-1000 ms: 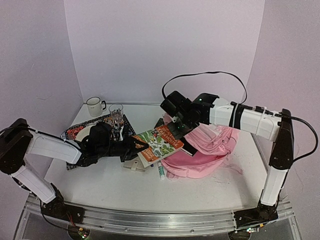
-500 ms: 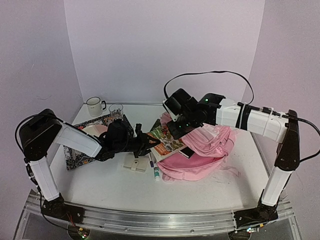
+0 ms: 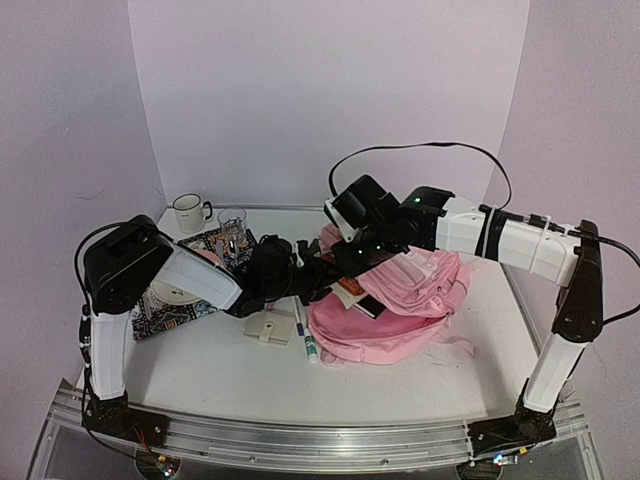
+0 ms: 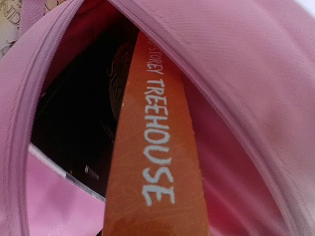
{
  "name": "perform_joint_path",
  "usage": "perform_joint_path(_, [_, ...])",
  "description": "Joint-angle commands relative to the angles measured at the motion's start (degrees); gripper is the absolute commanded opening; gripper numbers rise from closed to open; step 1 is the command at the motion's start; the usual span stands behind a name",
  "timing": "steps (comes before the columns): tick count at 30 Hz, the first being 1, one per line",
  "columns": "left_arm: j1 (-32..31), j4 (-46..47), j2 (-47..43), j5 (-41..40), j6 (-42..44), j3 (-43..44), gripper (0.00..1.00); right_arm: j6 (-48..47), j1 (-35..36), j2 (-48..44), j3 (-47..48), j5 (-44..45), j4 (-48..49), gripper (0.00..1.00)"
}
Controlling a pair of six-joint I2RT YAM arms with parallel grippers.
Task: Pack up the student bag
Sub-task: Place the book in the largest pocket of the bag.
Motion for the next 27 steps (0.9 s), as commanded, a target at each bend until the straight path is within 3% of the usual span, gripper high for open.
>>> perform_joint_path(1, [-1.3, 8.3, 3.7, -4.1, 1.8, 7.4, 0.14, 0.6, 0.9, -4.8, 1.4, -3.4, 7.1, 0.00])
perform_joint_path(5, [-2.0, 8.3, 7.0, -6.3, 5.2, 10.3, 0.30, 0.7, 0.9, -4.7, 1.1, -4.1, 7.3, 0.00])
perform_joint_path(9, [-2.4, 7.8, 8.5, -8.8, 10.6, 12.1, 0.40, 0.7, 1.0, -4.6, 1.1, -4.4, 7.5, 0.00])
perform_joint_path(16, [-4.0, 0.3, 8.4, -14.5, 22.4, 12.5, 0.63, 0.5, 0.9, -4.4, 1.1, -3.7, 7.5, 0.00])
perform_joint_path(22, [-4.8, -3.1, 5.3, -18.5, 27.3, 8.6, 0.75, 0.4, 0.9, -4.8, 0.5, -2.7, 7.5, 0.00])
perform_joint_path(27, [-5.6, -7.1, 0.0, -20.8, 29.5, 4.9, 0.77, 0.3, 0.9, -5.1, 0.1, -2.1, 7.5, 0.00])
